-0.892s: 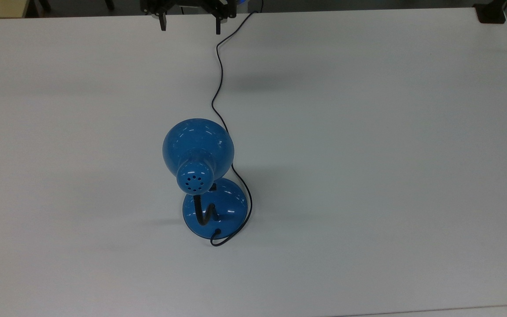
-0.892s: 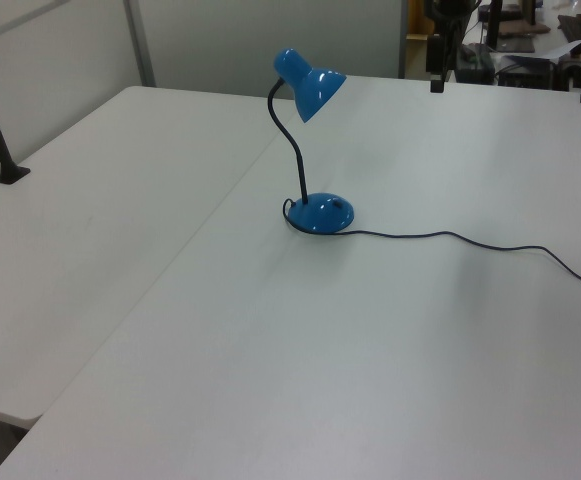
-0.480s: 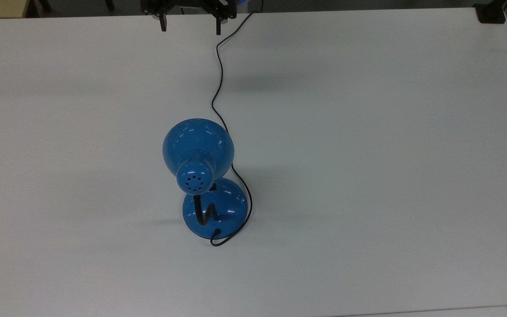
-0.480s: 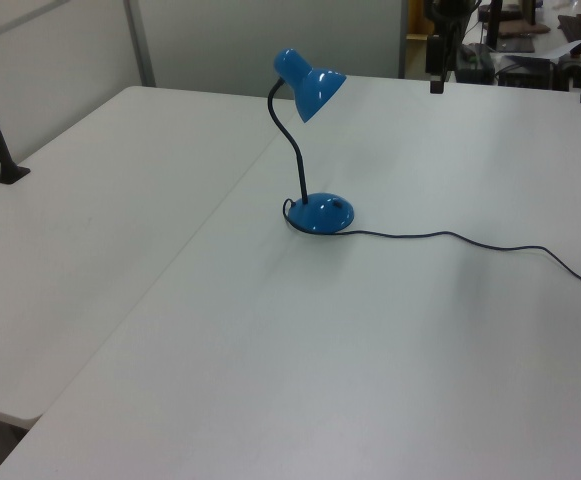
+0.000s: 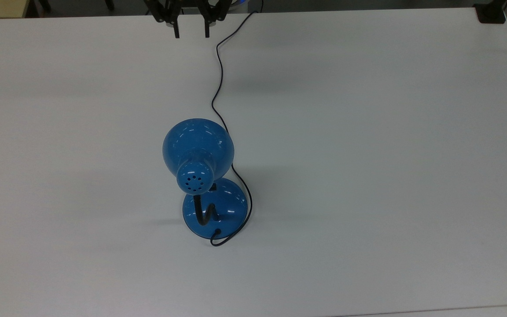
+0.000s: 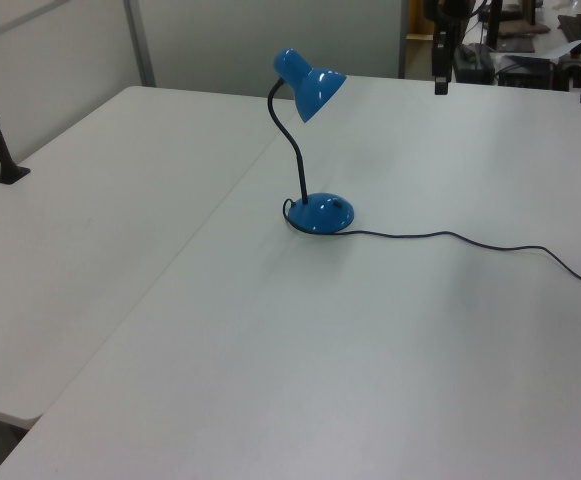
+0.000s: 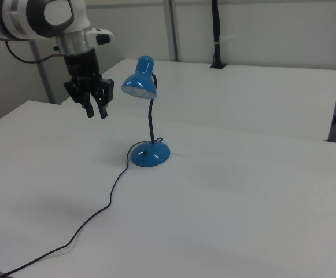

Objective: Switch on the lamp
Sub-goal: 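Move the gripper down toward the blue lamp's round base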

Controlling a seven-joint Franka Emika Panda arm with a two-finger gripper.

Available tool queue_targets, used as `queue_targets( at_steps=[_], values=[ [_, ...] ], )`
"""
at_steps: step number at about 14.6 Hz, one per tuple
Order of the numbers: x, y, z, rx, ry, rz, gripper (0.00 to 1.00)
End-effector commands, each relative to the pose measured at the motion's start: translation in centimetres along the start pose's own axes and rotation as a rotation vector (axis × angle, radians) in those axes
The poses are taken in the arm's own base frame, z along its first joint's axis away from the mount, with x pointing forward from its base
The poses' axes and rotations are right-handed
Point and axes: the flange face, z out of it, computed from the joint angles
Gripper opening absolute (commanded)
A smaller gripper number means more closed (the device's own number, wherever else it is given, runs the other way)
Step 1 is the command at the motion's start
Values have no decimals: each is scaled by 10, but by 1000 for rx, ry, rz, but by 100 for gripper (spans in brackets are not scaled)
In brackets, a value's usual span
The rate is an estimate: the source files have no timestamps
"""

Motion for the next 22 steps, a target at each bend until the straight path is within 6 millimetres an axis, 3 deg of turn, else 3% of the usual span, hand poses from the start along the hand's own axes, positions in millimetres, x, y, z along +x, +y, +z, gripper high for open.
queue_targets(
  at_steps=[1,4,8,10,12,14,20,22],
  values=[
    [-4,-1,1,21,-8,-30,0],
    [0,-1,4,21,5,-32,0],
    [12,-4,36,37,70,-30,0],
    [21,-6,59,33,120,-26,0],
    [25,-10,98,28,181,-30,0],
    [28,-11,119,21,242,-28,0],
    [73,-12,199,15,373,-19,0],
    [86,-15,217,17,441,13,0]
  ],
)
